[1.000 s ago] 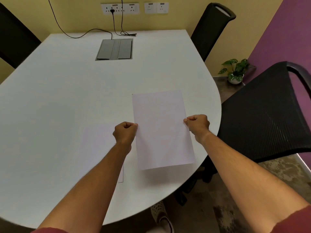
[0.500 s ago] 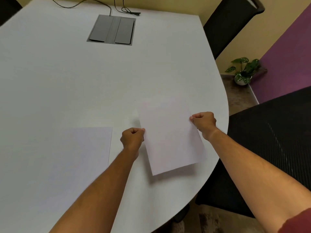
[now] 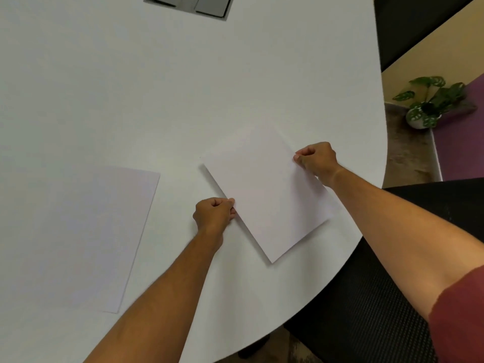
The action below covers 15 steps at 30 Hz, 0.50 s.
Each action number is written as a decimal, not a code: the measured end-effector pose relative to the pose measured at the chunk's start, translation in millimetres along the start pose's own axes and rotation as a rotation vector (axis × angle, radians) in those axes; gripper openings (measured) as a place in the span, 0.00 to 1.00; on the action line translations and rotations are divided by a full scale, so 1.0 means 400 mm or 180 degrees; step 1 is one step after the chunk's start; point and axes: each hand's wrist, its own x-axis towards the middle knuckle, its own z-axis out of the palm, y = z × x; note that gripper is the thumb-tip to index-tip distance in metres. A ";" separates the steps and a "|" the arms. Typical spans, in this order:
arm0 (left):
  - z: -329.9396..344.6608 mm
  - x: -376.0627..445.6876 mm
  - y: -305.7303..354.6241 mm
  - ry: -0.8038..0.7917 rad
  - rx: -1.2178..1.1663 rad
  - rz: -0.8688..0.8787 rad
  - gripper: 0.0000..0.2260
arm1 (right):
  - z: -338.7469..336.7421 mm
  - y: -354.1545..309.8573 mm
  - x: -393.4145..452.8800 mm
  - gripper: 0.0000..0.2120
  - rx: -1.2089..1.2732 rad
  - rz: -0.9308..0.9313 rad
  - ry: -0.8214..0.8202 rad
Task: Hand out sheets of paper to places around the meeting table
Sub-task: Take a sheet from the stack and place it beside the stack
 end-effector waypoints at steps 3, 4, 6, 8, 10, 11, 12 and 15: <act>0.020 0.004 -0.006 0.0120 -0.0009 -0.0063 0.03 | 0.012 0.015 0.036 0.03 -0.0040 -0.0041 -0.0119; 0.025 0.006 -0.006 0.0163 -0.0002 -0.0075 0.03 | 0.014 0.019 0.045 0.03 -0.0044 -0.0052 -0.0139; 0.034 0.008 -0.003 0.0242 0.0040 -0.0086 0.03 | 0.018 0.025 0.059 0.04 -0.0046 -0.0071 -0.0168; 0.043 0.008 -0.002 0.0321 0.0109 -0.0076 0.03 | 0.021 0.027 0.071 0.04 -0.0054 -0.0108 -0.0187; 0.052 0.008 -0.003 0.0396 0.0215 -0.0051 0.04 | 0.026 0.028 0.081 0.05 -0.0089 -0.0168 -0.0208; 0.056 0.007 -0.004 0.0424 0.0261 -0.0040 0.03 | 0.028 0.028 0.086 0.05 -0.0106 -0.0201 -0.0224; 0.060 0.007 -0.003 0.0449 0.0293 -0.0031 0.03 | 0.032 0.029 0.090 0.05 -0.0118 -0.0227 -0.0236; 0.065 0.009 -0.002 0.0522 0.0374 -0.0003 0.06 | 0.044 0.030 0.101 0.05 -0.0153 -0.0297 -0.0221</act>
